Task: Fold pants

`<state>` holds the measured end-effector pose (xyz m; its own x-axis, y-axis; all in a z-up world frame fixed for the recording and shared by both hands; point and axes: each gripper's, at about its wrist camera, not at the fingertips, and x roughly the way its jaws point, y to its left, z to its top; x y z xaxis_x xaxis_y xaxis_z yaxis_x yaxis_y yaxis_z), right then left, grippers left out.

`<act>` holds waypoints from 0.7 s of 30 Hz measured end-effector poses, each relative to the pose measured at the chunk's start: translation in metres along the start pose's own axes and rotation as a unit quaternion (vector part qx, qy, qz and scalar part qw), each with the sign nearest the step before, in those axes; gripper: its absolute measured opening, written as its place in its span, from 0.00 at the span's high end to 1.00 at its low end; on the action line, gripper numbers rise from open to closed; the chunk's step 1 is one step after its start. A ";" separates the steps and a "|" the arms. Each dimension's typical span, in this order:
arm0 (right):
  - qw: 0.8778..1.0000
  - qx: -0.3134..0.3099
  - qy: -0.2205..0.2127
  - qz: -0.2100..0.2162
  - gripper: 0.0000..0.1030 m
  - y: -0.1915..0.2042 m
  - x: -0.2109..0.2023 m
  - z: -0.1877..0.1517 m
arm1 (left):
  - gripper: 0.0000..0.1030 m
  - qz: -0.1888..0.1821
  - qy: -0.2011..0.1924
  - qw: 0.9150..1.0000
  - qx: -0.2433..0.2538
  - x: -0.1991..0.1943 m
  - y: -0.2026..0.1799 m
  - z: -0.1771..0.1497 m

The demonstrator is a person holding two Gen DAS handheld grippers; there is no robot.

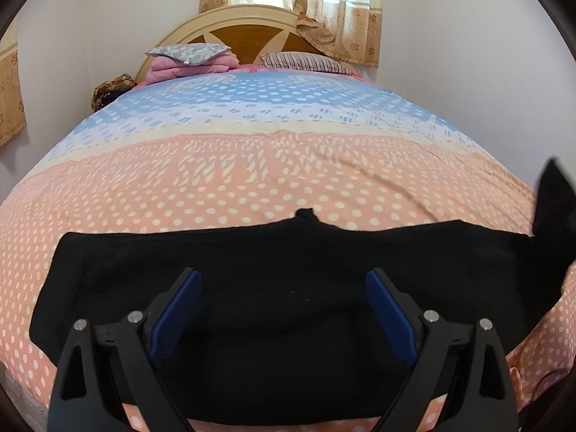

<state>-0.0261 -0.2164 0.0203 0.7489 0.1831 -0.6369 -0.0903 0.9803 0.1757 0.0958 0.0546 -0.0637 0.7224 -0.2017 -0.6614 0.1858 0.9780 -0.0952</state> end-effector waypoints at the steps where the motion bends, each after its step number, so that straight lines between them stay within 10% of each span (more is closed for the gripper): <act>1: 1.000 -0.011 0.008 0.007 0.90 0.013 0.014 -0.005 | 0.08 0.001 -0.001 1.000 -0.003 0.000 0.004 0.000; 11: 0.983 -0.179 0.025 -0.037 0.85 0.107 0.106 -0.075 | 0.08 0.011 0.001 1.000 -0.025 0.007 0.028 -0.001; 15: 0.975 -0.218 0.025 -0.039 0.57 0.119 0.101 -0.083 | 0.08 0.007 0.007 1.000 -0.018 0.011 0.025 -0.003; 21: 0.975 -0.114 0.007 0.193 0.50 0.103 0.049 -0.055 | 0.08 0.007 0.003 1.000 -0.005 0.007 0.021 -0.001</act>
<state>-0.0354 -0.1021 -0.0342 0.6214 0.5406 -0.5670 -0.5084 0.8290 0.2332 0.1040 0.0734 -0.0717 0.7211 -0.1882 -0.6668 0.1693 0.9811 -0.0938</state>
